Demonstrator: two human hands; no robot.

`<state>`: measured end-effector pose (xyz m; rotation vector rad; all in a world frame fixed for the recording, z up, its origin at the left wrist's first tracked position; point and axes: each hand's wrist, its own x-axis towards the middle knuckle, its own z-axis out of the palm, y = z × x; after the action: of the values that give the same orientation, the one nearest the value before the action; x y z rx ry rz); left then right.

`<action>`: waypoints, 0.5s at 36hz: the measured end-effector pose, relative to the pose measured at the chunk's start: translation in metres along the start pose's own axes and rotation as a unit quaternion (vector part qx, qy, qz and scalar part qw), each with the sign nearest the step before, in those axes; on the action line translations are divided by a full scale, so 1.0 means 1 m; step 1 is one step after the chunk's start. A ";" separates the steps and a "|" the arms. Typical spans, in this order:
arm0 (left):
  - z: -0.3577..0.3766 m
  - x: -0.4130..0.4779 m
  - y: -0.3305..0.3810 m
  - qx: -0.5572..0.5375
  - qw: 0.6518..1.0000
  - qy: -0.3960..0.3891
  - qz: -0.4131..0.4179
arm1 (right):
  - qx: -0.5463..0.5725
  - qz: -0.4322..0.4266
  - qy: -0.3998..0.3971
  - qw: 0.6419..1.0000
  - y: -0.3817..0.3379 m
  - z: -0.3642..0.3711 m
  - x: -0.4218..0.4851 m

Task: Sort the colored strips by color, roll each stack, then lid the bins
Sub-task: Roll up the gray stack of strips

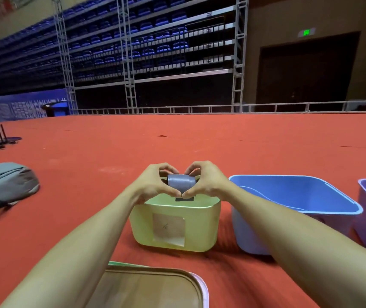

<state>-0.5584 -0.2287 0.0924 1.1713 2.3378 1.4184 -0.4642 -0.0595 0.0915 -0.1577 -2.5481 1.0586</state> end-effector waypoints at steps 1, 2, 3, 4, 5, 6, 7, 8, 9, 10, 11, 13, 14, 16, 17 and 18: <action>0.000 0.000 0.000 0.005 1.000 -0.005 -0.002 | -0.003 0.000 -0.002 1.000 0.000 0.000 0.000; -0.001 0.000 0.000 0.010 1.000 -0.007 -0.003 | -0.007 0.000 -0.004 1.000 0.000 0.001 0.001; -0.002 0.000 0.000 0.016 1.000 -0.009 -0.004 | -0.010 0.000 -0.006 1.000 0.000 0.001 0.001; -0.002 0.000 -0.001 0.021 1.000 -0.011 -0.005 | -0.012 0.000 -0.007 1.000 0.000 0.002 0.001; -0.002 -0.001 -0.001 0.026 1.000 -0.012 -0.005 | -0.014 0.001 -0.009 1.000 0.000 0.003 0.000; -0.002 -0.001 -0.001 0.032 0.999 -0.015 -0.007 | -0.016 0.001 -0.010 1.000 0.000 0.004 0.001; -0.002 -0.001 0.000 0.038 0.999 -0.019 -0.009 | -0.019 0.001 -0.012 1.000 0.000 0.004 0.001; -0.002 0.000 0.000 0.042 0.999 -0.026 -0.012 | -0.023 0.000 -0.015 1.000 0.001 0.005 0.001; -0.002 0.000 0.000 0.048 0.998 -0.036 -0.018 | -0.029 -0.001 -0.020 0.999 0.001 0.005 0.001; -0.002 0.000 0.000 0.056 0.997 -0.047 -0.024 | -0.039 -0.001 -0.028 0.999 0.001 0.004 0.000; -0.002 0.000 -0.001 0.068 0.995 -0.059 -0.030 | -0.051 -0.002 -0.039 0.998 0.000 0.004 -0.001; -0.002 0.000 -0.004 0.097 0.992 -0.073 -0.040 | -0.076 -0.005 -0.055 0.996 -0.002 0.004 -0.004; -0.002 -0.001 -0.004 0.112 0.990 -0.074 -0.041 | -0.082 -0.007 -0.054 0.995 -0.003 0.004 -0.005; -0.003 -0.004 -0.002 0.126 0.989 -0.062 -0.035 | -0.076 -0.012 -0.031 0.997 -0.006 0.003 -0.007; -0.004 -0.005 0.000 0.128 0.990 -0.053 -0.030 | -0.070 -0.012 -0.016 0.997 -0.007 0.002 -0.009; -0.005 -0.008 0.003 0.126 0.991 -0.045 -0.026 | -0.064 -0.010 -0.004 0.998 -0.009 0.000 -0.011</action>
<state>-0.5539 -0.2373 0.0959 1.1958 2.5187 1.0515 -0.4539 -0.0680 0.0945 -0.1615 -2.6197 0.8901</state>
